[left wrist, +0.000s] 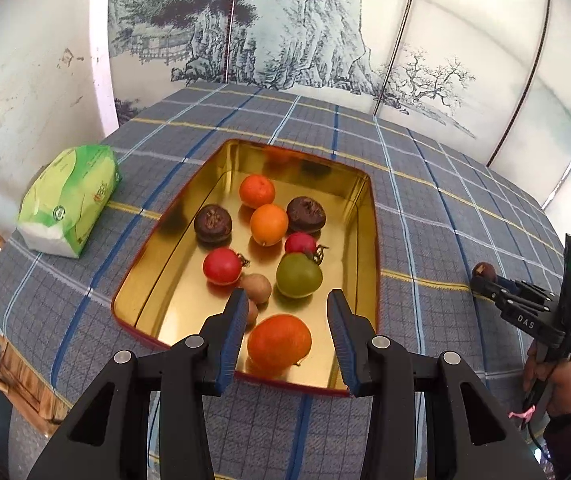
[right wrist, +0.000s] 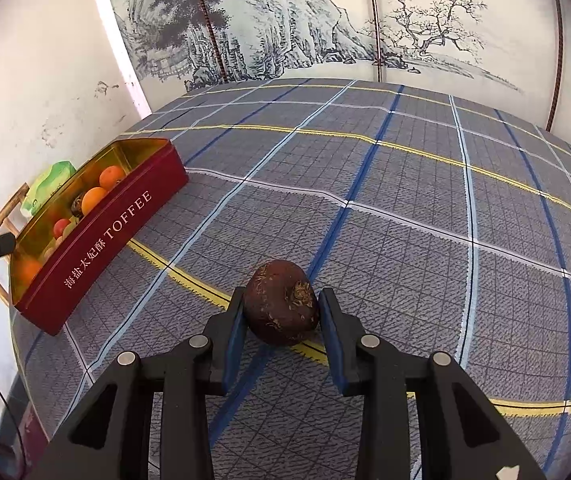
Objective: Organize fruits
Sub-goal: 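Lower the tangerine into the tin and open the left gripper while the right holds the mangosteen, then carry the mangosteen into the tin and open the right gripper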
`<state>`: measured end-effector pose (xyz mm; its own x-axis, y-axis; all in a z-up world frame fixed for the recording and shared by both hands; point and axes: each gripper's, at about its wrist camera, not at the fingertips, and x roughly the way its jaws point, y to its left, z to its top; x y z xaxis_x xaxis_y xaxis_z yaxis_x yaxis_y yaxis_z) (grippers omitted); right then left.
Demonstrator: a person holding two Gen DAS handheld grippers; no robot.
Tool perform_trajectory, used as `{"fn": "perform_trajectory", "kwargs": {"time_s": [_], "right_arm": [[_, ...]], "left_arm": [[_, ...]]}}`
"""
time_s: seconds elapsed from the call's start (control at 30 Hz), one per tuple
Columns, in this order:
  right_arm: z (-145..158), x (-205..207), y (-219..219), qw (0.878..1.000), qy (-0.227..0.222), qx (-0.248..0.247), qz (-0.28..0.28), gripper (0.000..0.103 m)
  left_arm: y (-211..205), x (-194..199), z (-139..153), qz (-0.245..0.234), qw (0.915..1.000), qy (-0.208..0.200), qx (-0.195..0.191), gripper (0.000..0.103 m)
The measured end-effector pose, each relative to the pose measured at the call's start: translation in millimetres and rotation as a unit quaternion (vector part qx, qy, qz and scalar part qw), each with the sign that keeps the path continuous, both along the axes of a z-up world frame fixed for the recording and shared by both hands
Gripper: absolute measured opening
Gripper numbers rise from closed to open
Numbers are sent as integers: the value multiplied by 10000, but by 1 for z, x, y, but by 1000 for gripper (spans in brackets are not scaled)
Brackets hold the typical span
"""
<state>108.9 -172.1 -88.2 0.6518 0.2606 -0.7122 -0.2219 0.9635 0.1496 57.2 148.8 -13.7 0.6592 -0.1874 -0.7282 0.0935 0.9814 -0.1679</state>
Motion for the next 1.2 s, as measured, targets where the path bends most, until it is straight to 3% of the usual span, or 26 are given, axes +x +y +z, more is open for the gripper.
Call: {"fn": "perform_trajectory", "kwargs": {"time_s": [0.43,0.7,0.93,1.2], "right_arm": [[-2,0,3,10000,30,-30,27,32],[-3,-1,14,9996,31,-213,203,32],[-5,-8,19,9997,142,-7,189,32],[7,-12,37,9992,144,97,358,32]], "left_arm": [[12,-2,-1,224,9997,34,-119,43],[5,-4,-5,331,9993,58,175,44],[10,-10,-3,606,9972,-66,428,58],[19,-15,-1,758,9955,-186,535,63]]}}
